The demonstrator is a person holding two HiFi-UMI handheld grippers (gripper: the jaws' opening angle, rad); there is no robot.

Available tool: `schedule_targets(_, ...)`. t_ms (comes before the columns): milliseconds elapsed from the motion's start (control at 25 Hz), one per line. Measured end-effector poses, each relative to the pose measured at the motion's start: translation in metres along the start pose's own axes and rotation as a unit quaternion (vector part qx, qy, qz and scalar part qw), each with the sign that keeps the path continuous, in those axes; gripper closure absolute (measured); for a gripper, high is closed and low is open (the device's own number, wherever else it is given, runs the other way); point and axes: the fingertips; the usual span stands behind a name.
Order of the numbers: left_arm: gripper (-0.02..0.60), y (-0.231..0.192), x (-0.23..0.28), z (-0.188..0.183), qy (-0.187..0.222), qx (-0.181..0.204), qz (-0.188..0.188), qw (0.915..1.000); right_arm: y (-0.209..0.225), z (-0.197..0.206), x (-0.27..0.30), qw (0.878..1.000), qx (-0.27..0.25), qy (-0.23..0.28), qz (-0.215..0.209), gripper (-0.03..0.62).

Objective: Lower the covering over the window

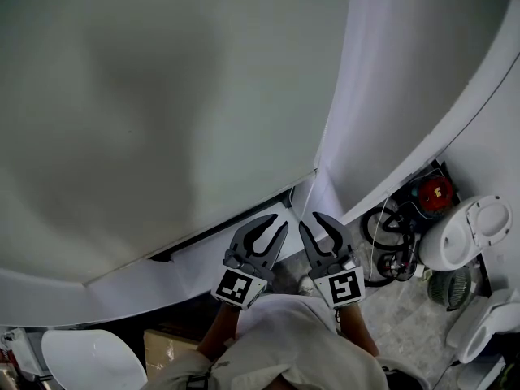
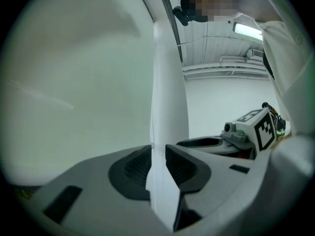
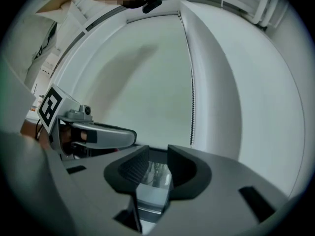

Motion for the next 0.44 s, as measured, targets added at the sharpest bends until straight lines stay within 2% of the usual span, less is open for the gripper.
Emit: schedule_targets(440,0.488,-0.024,-0.008,-0.005,0.004,0.01,-0.001,0.9999,-0.009,-0.012,0.016,1.0,-0.005,0.01,0.013,0.488)
Point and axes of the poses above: the fingertips, and each gripper's own axes: x forward along the fingers, y to its right, z out of its underside, and after that the axes turned 8 degrees about x, right-handed
